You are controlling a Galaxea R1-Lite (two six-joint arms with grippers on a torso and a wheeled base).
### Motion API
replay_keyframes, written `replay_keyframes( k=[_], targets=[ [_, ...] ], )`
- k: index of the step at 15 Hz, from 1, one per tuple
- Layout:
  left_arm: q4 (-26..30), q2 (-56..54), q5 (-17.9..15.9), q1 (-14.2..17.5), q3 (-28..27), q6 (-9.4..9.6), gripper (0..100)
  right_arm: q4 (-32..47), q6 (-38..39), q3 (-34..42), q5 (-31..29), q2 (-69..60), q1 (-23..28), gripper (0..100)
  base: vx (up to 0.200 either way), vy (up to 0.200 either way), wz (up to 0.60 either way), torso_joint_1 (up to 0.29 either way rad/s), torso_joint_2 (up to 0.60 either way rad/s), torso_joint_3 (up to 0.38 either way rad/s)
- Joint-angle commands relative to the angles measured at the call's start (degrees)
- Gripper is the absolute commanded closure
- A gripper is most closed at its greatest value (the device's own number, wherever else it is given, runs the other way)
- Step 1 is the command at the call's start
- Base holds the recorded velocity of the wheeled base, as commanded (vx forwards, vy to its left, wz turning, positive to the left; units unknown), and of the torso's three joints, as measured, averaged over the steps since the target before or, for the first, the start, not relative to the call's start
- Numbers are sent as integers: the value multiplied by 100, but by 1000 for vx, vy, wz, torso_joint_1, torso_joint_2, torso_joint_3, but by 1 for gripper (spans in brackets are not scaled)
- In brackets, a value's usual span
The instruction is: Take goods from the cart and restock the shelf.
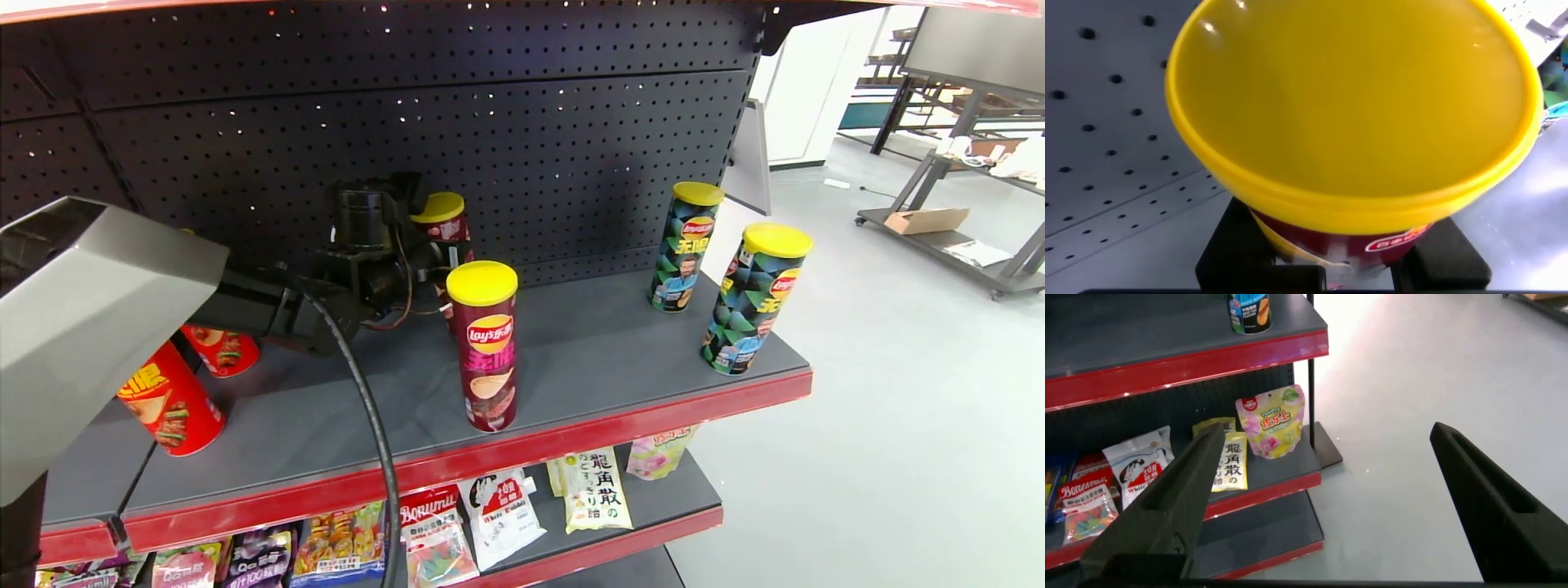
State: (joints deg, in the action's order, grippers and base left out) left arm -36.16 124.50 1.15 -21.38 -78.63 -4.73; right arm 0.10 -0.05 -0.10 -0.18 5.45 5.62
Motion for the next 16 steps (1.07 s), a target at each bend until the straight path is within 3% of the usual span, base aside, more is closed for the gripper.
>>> replay_keyframes(
  k=[1, 11, 16],
  targets=[
    [-5, 153, 0, -24, -109, -2, 100, -1, -4, 1, 1, 9, 1, 0, 0, 0, 0, 0, 0, 0],
    [-93, 470, 8, -6, -372, 34, 100, -1, -4, 1, 1, 9, 1, 0, 0, 0, 0, 0, 0, 0],
    [-137, 584, 211, -6, -487, 201, 100, -1, -4, 1, 1, 9, 1, 0, 0, 0, 0, 0, 0, 0]
  ],
)
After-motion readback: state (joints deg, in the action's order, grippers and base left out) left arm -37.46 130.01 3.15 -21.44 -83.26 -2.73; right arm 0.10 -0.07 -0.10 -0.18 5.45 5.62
